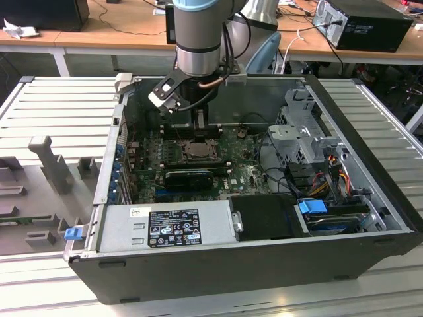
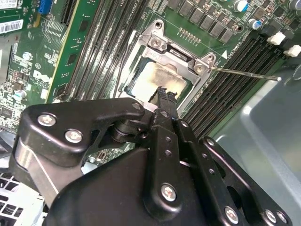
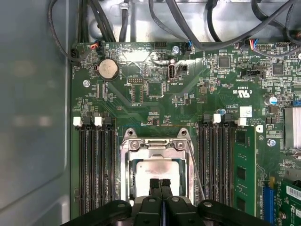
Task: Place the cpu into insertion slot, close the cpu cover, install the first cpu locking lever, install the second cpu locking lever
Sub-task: 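Install the first cpu locking lever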
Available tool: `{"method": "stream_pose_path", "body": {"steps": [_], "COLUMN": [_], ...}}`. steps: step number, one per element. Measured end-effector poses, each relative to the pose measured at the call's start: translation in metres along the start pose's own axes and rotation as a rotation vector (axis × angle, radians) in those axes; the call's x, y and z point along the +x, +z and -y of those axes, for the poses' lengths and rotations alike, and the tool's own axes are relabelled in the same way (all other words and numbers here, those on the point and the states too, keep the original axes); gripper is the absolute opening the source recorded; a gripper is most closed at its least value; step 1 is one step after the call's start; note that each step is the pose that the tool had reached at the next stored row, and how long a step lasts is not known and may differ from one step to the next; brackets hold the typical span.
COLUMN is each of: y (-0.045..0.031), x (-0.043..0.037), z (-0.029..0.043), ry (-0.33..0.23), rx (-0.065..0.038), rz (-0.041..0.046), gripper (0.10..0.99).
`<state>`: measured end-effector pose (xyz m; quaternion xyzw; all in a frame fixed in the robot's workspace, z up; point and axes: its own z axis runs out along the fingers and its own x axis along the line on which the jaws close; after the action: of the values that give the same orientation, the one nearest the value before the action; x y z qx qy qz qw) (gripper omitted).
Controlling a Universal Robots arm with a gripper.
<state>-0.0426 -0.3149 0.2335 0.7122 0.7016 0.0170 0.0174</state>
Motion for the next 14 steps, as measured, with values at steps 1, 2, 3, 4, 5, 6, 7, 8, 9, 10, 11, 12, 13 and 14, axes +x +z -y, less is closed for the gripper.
{"method": "stream_pose_path", "body": {"steps": [1, 2, 3, 4, 5, 6, 7, 8, 9, 10, 11, 12, 13, 14], "y": [-0.0007, -0.0015, -0.0022, -0.0028, -0.0036, -0.0041, -0.0051, -0.0059, -0.0067, -0.0071, -0.0077, -0.0091, -0.0110, -0.0125], "x": [0.0000, 0.0000, 0.0000, 0.0000, 0.0000, 0.0000, 0.0000, 0.0000, 0.0000, 0.0000, 0.0000, 0.0000, 0.0000, 0.0000], "z": [0.0000, -0.0001, -0.0001, -0.0002, -0.0002, -0.0002, -0.0002, -0.0003, -0.0003, -0.0003, -0.0004, -0.0004, -0.0005, -0.0006], "ry": [0.000, 0.000, 0.000, 0.000, 0.000, 0.000, 0.000, 0.000, 0.000, 0.000, 0.000, 0.000, 0.000, 0.000], "rx": [0.000, 0.000, 0.000, 0.000, 0.000, 0.000, 0.000, 0.000, 0.000, 0.000, 0.000, 0.000, 0.000, 0.000], "rz": [0.0000, 0.0000, 0.0001, 0.0000, 0.0000, -0.0002, 0.0001, 0.0001, 0.0000, 0.0000, 0.0001, 0.0000, 0.0001, 0.0001], "gripper": [0.106, 0.106, 0.106, 0.106, 0.106, 0.106, 0.106, 0.106, 0.106, 0.106, 0.106, 0.106, 0.106, 0.106]}}
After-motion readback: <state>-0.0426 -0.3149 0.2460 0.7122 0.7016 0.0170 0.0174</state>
